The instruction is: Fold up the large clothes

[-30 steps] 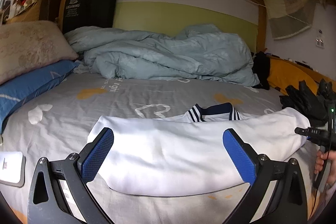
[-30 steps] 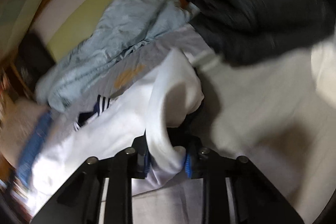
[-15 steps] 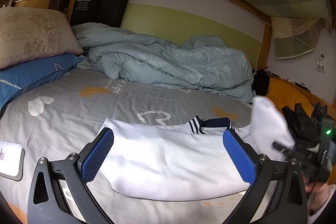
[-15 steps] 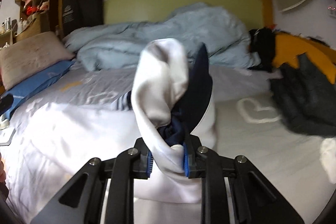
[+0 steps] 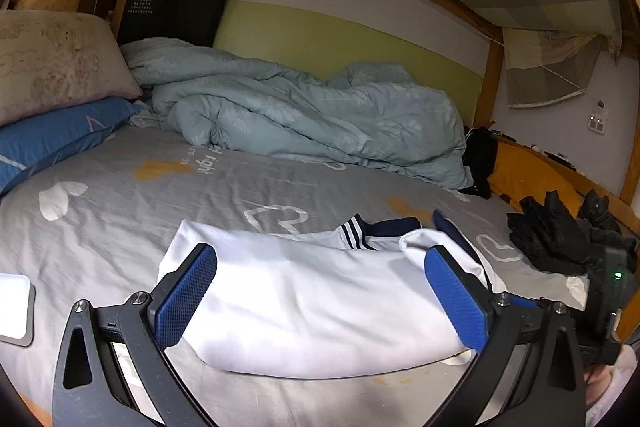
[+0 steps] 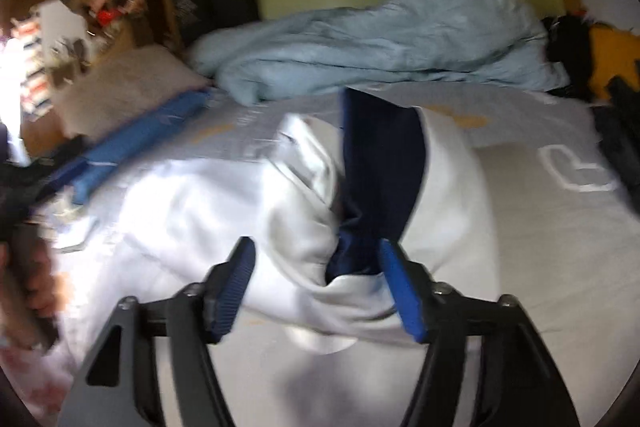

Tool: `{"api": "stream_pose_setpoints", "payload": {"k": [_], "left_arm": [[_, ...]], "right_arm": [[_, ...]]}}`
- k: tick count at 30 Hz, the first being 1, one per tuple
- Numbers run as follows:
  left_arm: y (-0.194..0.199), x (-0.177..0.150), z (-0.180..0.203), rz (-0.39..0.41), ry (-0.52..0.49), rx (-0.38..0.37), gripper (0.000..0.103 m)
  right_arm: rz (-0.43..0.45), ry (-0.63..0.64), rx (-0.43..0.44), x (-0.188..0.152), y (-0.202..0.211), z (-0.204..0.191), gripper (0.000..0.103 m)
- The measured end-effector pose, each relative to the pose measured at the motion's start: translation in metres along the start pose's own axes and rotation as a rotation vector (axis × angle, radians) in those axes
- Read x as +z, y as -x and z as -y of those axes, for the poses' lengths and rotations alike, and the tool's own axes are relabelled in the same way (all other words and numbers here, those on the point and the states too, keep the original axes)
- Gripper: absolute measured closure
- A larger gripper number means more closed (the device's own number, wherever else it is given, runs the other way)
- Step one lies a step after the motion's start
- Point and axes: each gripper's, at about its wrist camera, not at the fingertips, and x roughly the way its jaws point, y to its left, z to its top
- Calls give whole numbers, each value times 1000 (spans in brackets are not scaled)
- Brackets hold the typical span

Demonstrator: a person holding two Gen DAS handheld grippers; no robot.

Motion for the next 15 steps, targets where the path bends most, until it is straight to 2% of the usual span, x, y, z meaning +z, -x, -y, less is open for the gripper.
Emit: {"api": "stream_pose_setpoints", "payload": {"k": [3, 5, 8, 10, 11, 12, 15], "left_arm": [[-1, 0, -3, -20, 41, -25, 0], [-3, 0, -8, -30, 73, -29, 0], [-4, 0, -15, -34, 103, -15, 0], [-5, 0, -19, -37, 123, -14, 0], [-6, 0, -21, -38, 131, -15, 0], [-6, 0, -22, -40, 136, -16, 0], [-7, -1, -22, -43, 131, -11, 0]], "right_arm": [[43, 33, -52, -1, 11, -9, 40], [80, -10, -44, 3, 19, -5, 40], [161, -77, -116, 14, 33, 6, 40], [216, -102, -174, 20, 42, 15, 30], [221, -115, -222, 24, 43, 22, 25], [200, -123, -251, 25, 41, 27, 25], [97, -171, -279, 23, 25, 48, 25]]}}
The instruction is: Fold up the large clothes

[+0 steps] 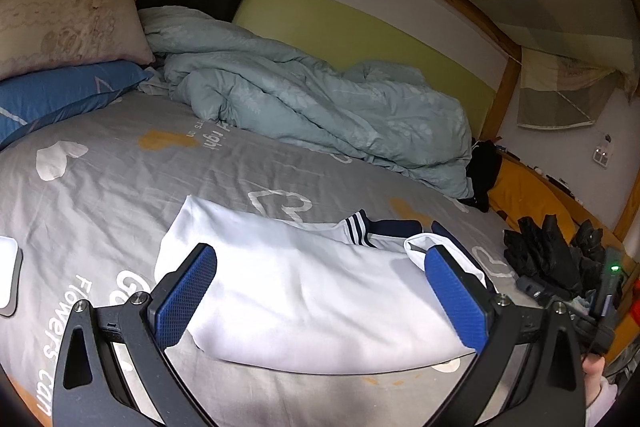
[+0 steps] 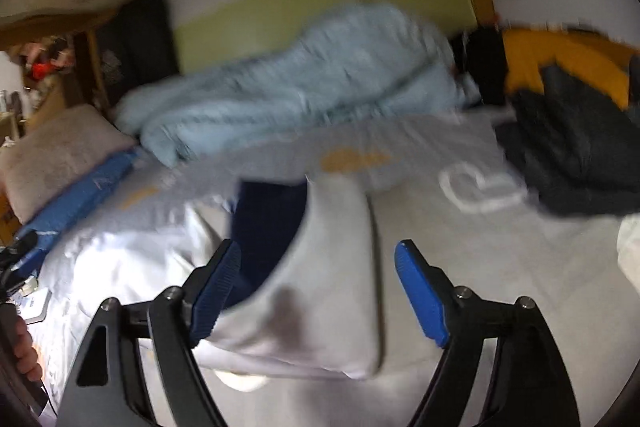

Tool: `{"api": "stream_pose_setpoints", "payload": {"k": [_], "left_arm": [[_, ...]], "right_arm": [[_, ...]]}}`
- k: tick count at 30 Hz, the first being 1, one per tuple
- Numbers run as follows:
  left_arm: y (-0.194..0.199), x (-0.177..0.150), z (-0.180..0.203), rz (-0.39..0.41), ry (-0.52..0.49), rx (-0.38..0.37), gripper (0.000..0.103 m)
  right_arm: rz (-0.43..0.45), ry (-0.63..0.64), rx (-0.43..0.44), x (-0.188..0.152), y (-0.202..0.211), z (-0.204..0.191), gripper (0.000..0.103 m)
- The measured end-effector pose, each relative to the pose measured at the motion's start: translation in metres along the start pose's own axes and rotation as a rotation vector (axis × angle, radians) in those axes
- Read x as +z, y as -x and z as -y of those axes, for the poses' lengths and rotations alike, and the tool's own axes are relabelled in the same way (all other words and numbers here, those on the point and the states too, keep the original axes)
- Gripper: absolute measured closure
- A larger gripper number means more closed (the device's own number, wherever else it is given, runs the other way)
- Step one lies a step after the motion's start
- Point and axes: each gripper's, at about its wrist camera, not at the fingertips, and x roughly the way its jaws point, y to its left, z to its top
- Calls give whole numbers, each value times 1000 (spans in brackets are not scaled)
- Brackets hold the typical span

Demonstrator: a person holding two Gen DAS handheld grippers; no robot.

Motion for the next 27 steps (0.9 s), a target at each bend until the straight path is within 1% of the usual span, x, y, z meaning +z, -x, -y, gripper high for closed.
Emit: {"api": "stream_pose_setpoints", "payload": {"k": [2, 5, 6, 8, 12, 17, 19, 20, 23, 27], "left_arm": [[-1, -1, 2, -3, -11, 4, 0], [-3, -3, 7, -4, -41, 15, 0], [-3, -3, 8, -3, -51, 18, 0], [-4, -4, 10, -3, -63, 22, 0], [-8, -6, 10, -15, -54, 12, 0], [-8, -7, 9, -9, -77, 47, 0], [-5, -7, 10, 7, -84, 70, 0], [-3, -7, 12, 19, -95, 76, 0], [5, -5, 15, 49, -117, 58, 0], [8, -3, 11, 68, -96, 63, 0]], "right_arm": [[-83, -25, 21, -9, -16, 7, 25], [-155, 5, 62, -27, -33, 1, 25], [-167, 14, 75, -33, -35, -3, 21], [-143, 56, 45, -38, -37, -12, 19], [-152, 121, 22, -41, -45, -19, 14], [-155, 107, 23, -37, -42, -12, 15], [-145, 86, 26, -33, -34, -9, 15], [-134, 80, 31, -31, -31, -8, 14], [-67, 82, 83, -22, -8, -4, 14], [16, 121, 48, -11, 23, -2, 13]]}}
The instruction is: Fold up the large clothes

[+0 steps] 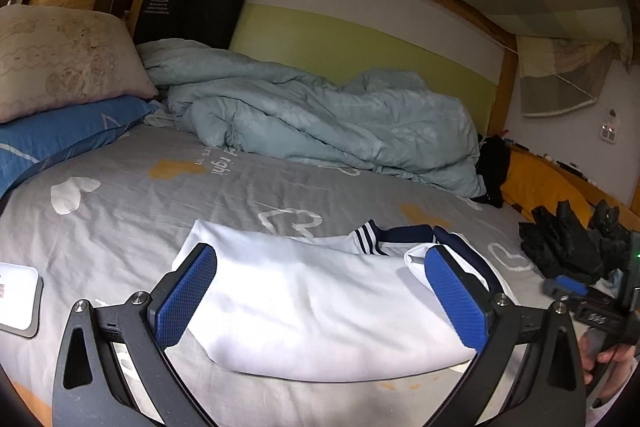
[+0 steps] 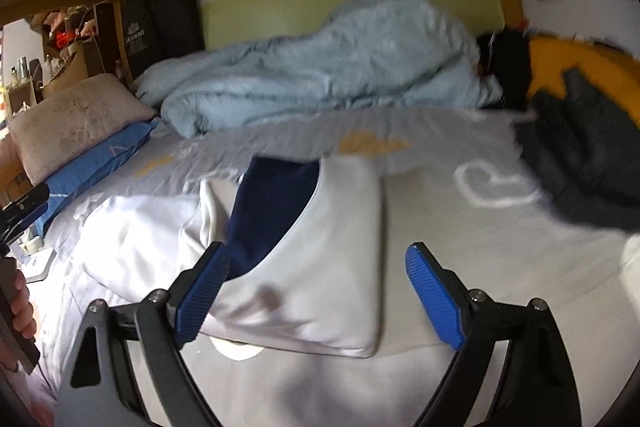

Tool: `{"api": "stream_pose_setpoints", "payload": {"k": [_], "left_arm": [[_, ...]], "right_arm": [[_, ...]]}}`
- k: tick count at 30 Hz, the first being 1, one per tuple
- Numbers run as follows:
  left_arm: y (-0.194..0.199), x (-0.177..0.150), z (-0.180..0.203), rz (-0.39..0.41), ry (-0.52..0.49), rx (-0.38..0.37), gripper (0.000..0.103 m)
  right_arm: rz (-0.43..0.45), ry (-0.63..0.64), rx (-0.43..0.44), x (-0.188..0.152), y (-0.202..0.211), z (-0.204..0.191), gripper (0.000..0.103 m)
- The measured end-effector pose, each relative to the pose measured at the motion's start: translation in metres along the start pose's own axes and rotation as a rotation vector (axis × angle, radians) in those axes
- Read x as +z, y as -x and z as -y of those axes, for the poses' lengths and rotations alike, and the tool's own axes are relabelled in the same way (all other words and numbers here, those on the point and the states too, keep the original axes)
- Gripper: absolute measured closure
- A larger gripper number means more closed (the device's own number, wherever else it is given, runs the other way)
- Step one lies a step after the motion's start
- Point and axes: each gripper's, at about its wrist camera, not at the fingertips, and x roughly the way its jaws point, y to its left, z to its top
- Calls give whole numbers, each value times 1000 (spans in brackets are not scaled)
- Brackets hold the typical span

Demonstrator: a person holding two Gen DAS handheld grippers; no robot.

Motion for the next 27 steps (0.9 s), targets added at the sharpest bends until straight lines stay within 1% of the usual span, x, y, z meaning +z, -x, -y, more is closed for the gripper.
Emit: {"api": "stream_pose_setpoints", "payload": {"k": [4, 5, 8, 11, 15, 17, 18, 21, 24, 25, 27], "left_arm": [[3, 1, -8, 9, 14, 31, 0], [4, 1, -9, 15, 16, 44, 0], [7, 2, -14, 22, 17, 75, 0], [9, 1, -18, 36, 12, 112, 0], [10, -2, -18, 37, -8, 144, 0], [8, -7, -22, 14, 9, 155, 0], [6, -10, -25, -3, 35, 165, 0], [-5, -24, -40, -84, 124, 172, 0], [-19, -34, -52, -134, 155, 210, 0], [-26, -38, -56, -162, 166, 217, 0], [-36, -46, -66, -209, 225, 192, 0]], "right_arm": [[49, -22, -13, 5, 24, 10, 5], [61, -32, -22, 5, 28, 14, 1], [92, -37, -65, 4, 36, 23, 0], [82, -26, -105, 1, 34, 29, 0], [69, -51, -103, -3, 33, 35, 0], [68, -62, -94, -4, 34, 36, 0], [69, -64, -89, -4, 34, 37, 0], [67, -59, -81, -5, 33, 36, 0], [58, -51, -84, -7, 31, 35, 0], [52, -51, -90, -8, 29, 34, 0], [41, -58, -86, -9, 27, 34, 0]]}}
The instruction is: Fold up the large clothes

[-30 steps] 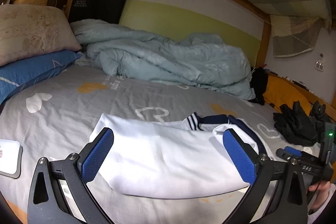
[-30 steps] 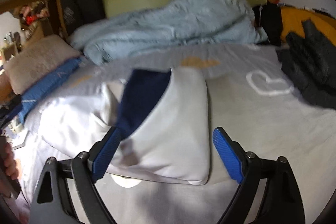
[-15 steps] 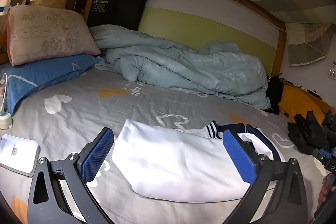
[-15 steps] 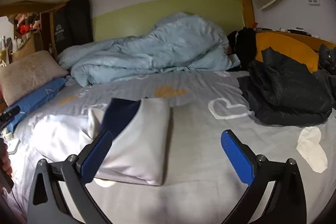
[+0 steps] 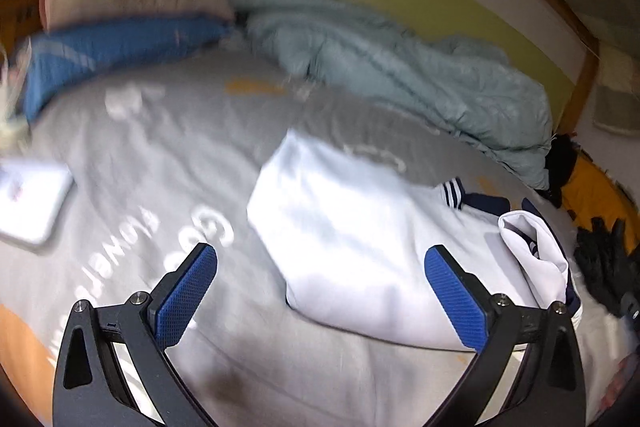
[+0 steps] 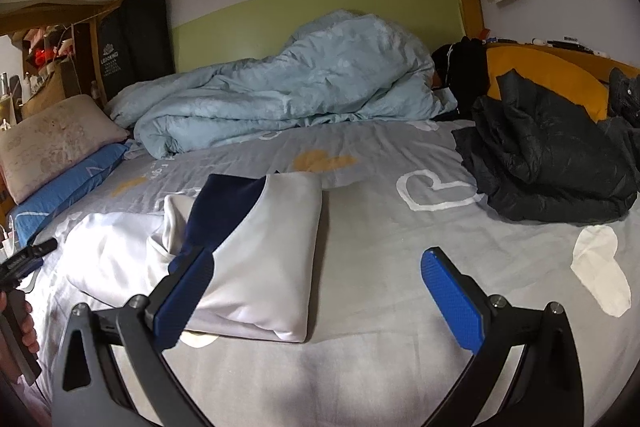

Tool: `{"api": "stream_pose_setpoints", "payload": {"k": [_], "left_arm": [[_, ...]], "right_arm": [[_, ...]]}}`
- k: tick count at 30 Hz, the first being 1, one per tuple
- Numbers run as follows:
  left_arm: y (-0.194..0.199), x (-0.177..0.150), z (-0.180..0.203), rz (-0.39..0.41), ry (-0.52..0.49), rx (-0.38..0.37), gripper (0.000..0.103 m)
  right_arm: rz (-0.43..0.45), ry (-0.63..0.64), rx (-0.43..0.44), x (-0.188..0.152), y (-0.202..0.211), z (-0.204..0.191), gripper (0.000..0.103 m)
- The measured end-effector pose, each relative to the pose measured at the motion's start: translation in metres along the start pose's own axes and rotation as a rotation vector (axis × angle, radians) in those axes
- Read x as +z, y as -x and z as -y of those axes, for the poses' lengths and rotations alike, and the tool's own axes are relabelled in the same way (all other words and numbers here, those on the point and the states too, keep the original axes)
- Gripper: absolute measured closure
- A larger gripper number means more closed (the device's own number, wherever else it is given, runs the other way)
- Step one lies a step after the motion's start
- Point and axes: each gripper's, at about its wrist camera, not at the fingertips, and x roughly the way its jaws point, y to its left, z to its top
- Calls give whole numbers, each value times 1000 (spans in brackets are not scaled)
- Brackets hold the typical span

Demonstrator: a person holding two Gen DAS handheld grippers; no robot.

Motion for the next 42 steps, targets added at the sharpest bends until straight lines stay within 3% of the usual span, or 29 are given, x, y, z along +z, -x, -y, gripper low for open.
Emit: {"api": "stream_pose_setpoints", "payload": {"k": [2, 5, 7, 9, 11, 12, 13, 16, 19, 26, 30, 34, 39, 40, 42], "left_arm": [[-13, -4, -7, -56, 53, -24, 0], [-31, -11, -14, -103, 72, -1, 1], [-44, -16, -18, -153, 106, -41, 2], [-46, -20, -17, -139, 108, -83, 3], [-48, -22, -17, -129, 147, -237, 18], [-50, -25, -17, -130, 165, -280, 33], [-53, -27, -14, -136, 153, -285, 59], [-51, -26, -6, -118, 115, -289, 79], [-27, -13, 25, -21, -55, -258, 83], [21, 15, 118, 127, -294, -241, 85], [27, 16, 191, 140, -376, -321, 93], [11, -12, 266, 75, -478, -388, 94], [-22, -71, 299, -38, -487, -458, 94], [-25, -84, 300, -60, -500, -480, 102], [-29, -108, 304, -156, -510, -615, 103]], "right_arm": [[-10, -5, 10, -1, -1, 0, 0], [-11, 4, 8, -3, 0, -2, 0], [-14, 12, 2, -3, -1, -2, 0], [-18, 9, -2, -3, -2, -1, 0], [-23, -4, -8, -4, -3, 2, 0], [-24, -10, -13, -4, -3, 3, 0], [-24, -24, -21, -4, -3, 5, 0], [-28, -55, -22, -3, -3, 12, 0], [-38, -91, -15, -2, -2, 19, 0], [-75, -132, -39, -2, -4, 28, 0], [-78, -158, -38, -1, -1, 36, 0], [-76, -196, -49, 2, 2, 49, 0], [-94, -284, -101, 5, 7, 80, 0], [-95, -303, -112, 5, 8, 87, 0], [-97, -345, -120, 4, 9, 100, 0]]}}
